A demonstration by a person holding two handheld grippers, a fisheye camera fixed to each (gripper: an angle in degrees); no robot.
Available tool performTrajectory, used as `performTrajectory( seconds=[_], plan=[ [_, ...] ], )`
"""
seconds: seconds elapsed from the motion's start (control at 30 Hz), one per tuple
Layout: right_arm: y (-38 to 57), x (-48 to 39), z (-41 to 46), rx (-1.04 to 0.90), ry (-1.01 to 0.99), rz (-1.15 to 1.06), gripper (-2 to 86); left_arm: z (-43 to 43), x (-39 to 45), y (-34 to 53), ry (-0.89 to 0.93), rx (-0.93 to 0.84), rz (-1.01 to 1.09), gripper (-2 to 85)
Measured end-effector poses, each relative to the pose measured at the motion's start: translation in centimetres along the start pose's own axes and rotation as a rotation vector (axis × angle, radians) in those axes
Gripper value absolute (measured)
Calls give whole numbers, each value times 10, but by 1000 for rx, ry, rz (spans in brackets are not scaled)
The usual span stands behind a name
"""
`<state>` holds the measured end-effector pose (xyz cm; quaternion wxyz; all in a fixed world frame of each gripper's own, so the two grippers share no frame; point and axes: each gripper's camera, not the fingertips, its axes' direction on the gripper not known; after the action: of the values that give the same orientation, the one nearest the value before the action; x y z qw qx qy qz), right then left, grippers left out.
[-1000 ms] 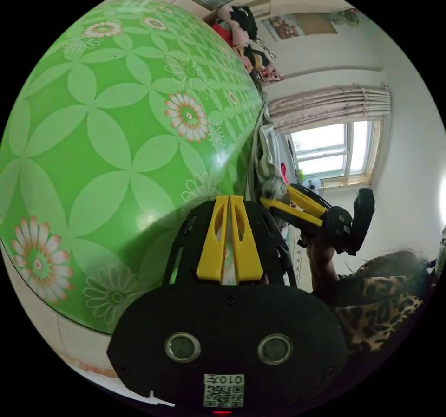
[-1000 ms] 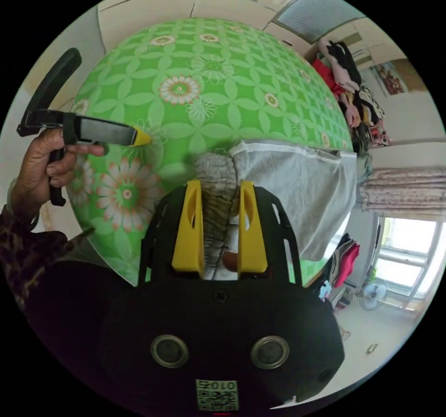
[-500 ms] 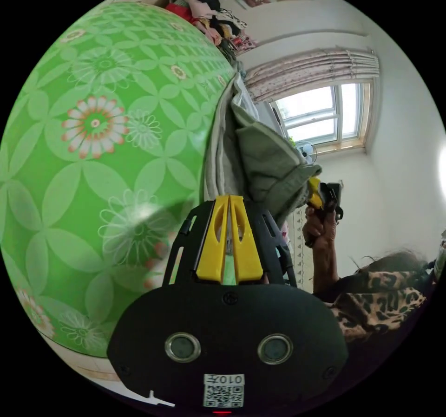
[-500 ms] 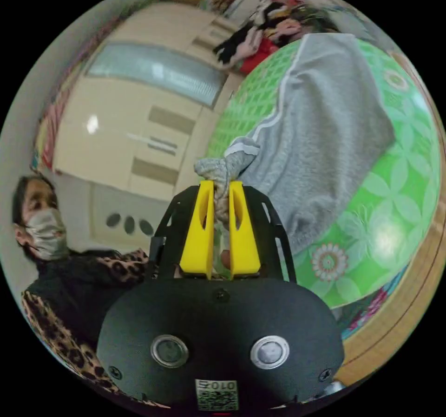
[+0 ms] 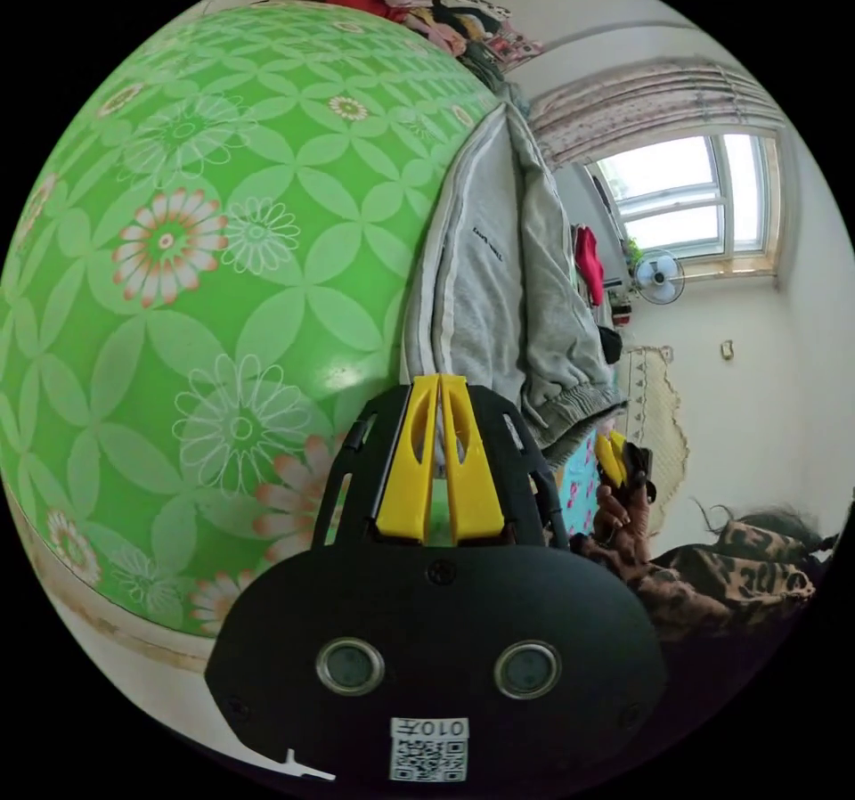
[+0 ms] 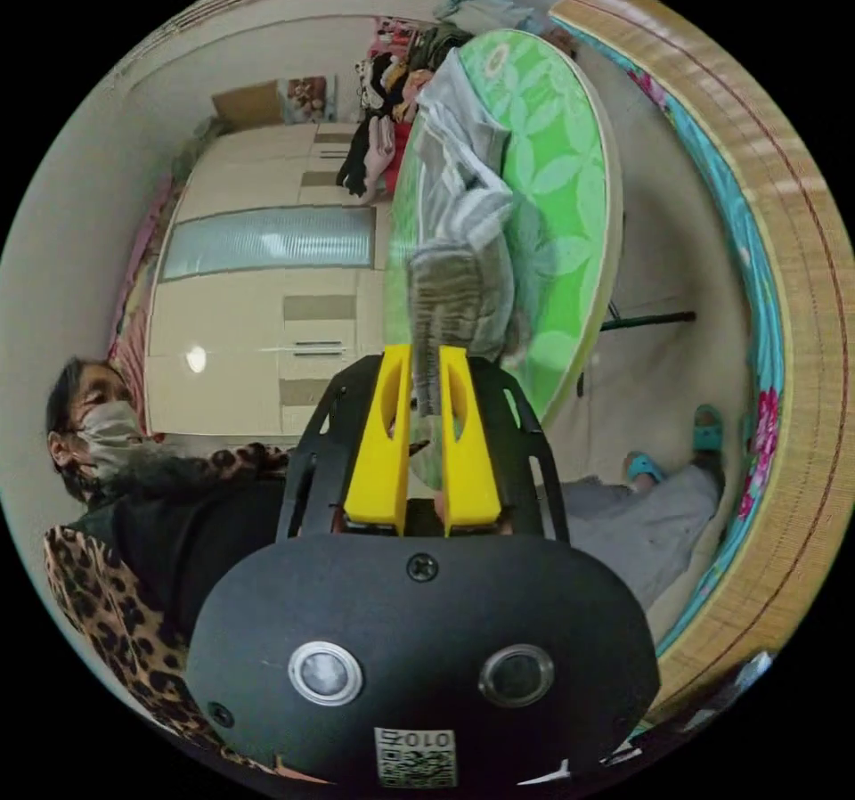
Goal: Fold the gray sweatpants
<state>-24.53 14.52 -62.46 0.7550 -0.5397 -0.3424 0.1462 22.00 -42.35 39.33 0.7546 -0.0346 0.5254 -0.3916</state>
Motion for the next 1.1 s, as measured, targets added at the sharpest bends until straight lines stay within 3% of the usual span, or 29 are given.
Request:
performTrajectory(
  seconds=[0.1,0.27,0.37,0.47,0.57,0.73,0.8,0.9,1.1],
  plan=[
    [-20,1,4,3,79,37,175,-4,3,3,43,42,11,-1],
    [-19,5,37,88,73,154,192,13,35,-23,107,-28,265,-1],
    [-3,4,62,138,113,214,178,43,37,-36,70,-145,366,-2],
    [-2,-3,83,172,84,216,94,53,29,-40,75,-194,414,-2],
    [8,-56,89,231,88,60,68,50,21,-44,109,-220,428,-3],
    [25,-217,167,24,515,-459,64,44,7,-49,172,-239,436,-3],
    [35,-270,240,-149,686,-690,62,41,0,-51,205,-234,422,-3],
    [44,-279,337,-380,987,-819,57,33,-15,-53,271,-220,383,-2],
    [55,-270,427,-532,1126,-894,46,14,-54,-48,377,-186,278,-2]
  ],
)
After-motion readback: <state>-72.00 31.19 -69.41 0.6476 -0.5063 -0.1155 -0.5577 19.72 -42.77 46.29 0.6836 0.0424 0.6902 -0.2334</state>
